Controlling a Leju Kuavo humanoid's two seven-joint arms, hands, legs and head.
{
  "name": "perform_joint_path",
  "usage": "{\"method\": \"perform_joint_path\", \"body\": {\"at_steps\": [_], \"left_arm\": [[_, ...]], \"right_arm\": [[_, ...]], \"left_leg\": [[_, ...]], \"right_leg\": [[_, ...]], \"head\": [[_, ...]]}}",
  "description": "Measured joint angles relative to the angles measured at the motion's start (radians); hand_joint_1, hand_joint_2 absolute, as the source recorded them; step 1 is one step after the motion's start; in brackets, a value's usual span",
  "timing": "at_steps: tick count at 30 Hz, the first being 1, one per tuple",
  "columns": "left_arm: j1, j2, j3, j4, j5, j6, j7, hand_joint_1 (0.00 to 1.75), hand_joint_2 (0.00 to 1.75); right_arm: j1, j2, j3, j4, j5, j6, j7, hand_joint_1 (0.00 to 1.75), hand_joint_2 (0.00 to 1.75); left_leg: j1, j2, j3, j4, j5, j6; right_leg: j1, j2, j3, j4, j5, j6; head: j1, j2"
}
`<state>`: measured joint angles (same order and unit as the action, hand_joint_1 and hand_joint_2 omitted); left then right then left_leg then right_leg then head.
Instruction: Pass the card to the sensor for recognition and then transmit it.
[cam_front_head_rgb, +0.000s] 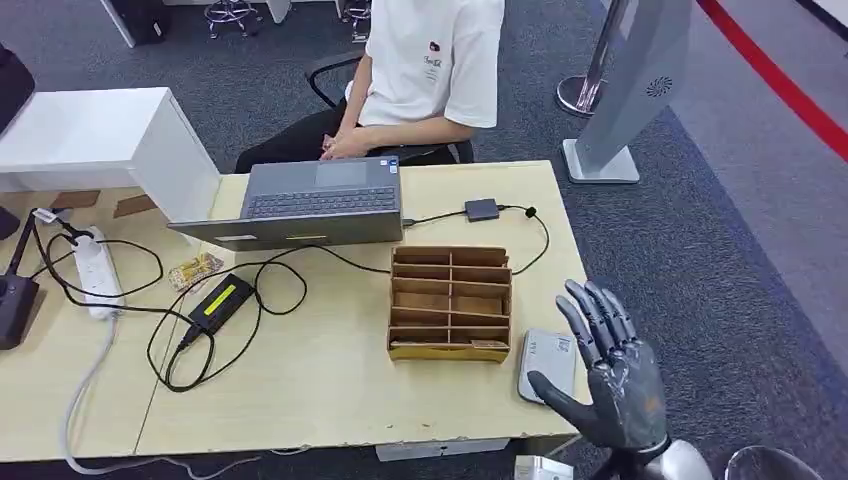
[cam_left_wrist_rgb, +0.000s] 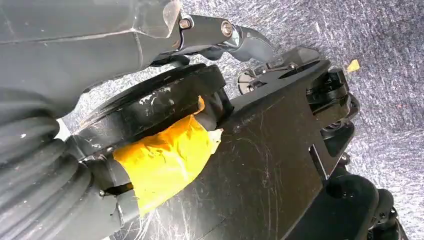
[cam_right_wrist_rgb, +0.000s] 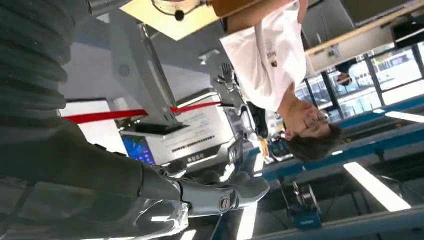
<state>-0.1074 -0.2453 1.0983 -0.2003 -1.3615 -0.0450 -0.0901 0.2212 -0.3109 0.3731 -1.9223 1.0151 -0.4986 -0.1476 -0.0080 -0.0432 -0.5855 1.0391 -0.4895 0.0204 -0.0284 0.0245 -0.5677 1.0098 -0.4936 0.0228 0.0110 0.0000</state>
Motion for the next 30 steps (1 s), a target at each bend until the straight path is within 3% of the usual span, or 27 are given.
{"method": "perform_joint_path", "body": {"at_steps": [9, 30], "left_arm": [[-0.001, 0.0, 0.0, 0.0, -0.011, -0.003, -0.01, 0.0, 1.75], [-0.008, 0.0, 0.0, 0.0, -0.042, -0.014, 0.006, 0.0, 1.75]], "right_arm": [[-0.008, 0.022, 0.027, 0.107, 0.003, 0.005, 0.021, 0.0, 1.75], [-0.178, 0.162, 0.094, 0.395, 0.018, 0.037, 0.008, 0.0, 1.75]], "left_leg": [[0.0, 0.0, 0.0, 0.0, 0.0, 0.0], [0.0, 0.0, 0.001, 0.0, 0.0, 0.0]], "right_leg": [[0.0, 0.0, 0.0, 0.0, 0.0, 0.0], [0.0, 0.001, 0.001, 0.001, 0.0, 0.0]], "head": [[0.0, 0.0], [0.0, 0.0]]}}
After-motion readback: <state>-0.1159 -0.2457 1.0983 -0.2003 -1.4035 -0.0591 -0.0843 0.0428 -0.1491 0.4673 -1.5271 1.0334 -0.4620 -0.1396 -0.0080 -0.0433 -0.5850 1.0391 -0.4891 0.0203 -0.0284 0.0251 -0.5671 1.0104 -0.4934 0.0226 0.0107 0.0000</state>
